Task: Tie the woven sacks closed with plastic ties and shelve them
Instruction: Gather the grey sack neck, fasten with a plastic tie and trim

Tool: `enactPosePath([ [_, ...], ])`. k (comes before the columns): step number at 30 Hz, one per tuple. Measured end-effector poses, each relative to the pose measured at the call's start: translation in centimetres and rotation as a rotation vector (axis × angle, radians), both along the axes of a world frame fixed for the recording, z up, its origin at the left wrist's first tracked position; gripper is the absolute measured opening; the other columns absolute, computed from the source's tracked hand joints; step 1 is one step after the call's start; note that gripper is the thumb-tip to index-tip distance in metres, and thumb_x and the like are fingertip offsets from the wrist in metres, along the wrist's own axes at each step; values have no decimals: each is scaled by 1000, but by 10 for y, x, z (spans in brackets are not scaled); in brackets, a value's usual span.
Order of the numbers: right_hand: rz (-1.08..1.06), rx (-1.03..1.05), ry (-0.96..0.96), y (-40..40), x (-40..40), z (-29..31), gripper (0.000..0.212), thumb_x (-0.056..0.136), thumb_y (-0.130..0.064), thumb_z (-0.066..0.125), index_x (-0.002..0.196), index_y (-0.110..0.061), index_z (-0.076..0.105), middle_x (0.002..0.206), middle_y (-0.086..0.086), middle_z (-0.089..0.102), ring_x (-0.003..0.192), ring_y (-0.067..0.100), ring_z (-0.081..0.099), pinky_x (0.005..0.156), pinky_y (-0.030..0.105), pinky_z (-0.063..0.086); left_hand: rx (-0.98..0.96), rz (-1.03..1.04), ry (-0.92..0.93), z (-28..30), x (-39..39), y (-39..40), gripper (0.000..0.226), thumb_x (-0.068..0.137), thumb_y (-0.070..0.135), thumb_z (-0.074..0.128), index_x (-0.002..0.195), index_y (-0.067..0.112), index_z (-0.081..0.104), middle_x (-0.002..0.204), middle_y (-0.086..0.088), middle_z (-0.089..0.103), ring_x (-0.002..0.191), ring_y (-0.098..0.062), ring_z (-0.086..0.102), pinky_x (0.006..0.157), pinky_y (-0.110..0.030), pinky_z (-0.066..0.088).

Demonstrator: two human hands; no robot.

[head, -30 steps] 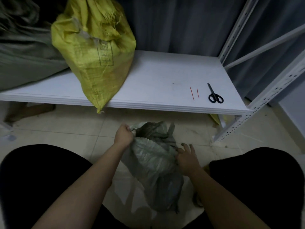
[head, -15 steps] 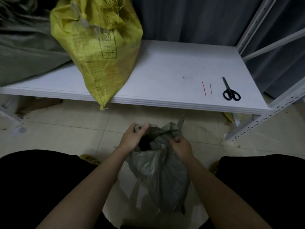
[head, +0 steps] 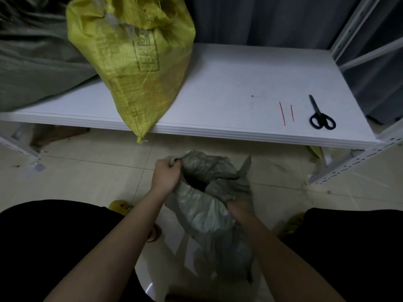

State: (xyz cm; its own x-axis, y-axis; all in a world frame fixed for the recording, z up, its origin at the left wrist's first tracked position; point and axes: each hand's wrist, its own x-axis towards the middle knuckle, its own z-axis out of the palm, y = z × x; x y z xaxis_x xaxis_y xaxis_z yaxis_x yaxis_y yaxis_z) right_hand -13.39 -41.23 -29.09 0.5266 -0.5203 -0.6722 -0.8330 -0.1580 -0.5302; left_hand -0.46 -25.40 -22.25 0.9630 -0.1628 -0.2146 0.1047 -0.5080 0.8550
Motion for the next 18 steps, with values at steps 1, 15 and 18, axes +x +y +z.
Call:
enactPosePath([
  [1,-45,-59,2,-7,-7,2,31,93,-17,48,114,3,60,117,18,61,110,33,57,81,30,43,-2,21,-35,0,2,2,28,88,20,49,82,-4,61,85,-24,66,78,-28,61,72,-37,48],
  [15,-468,144,-379,-54,-27,52,6,90,-14,50,87,-10,50,81,7,51,71,21,48,58,29,38,-297,368,195,4,22,0,33,94,26,43,121,6,42,124,-16,50,116,-30,50,104,-47,40],
  [18,-183,100,-275,-58,-36,61,24,84,-26,66,99,-11,55,91,6,55,78,17,53,59,28,41,-310,331,232,2,27,1,51,90,28,52,130,6,31,130,-16,46,119,-32,48,105,-48,40],
])
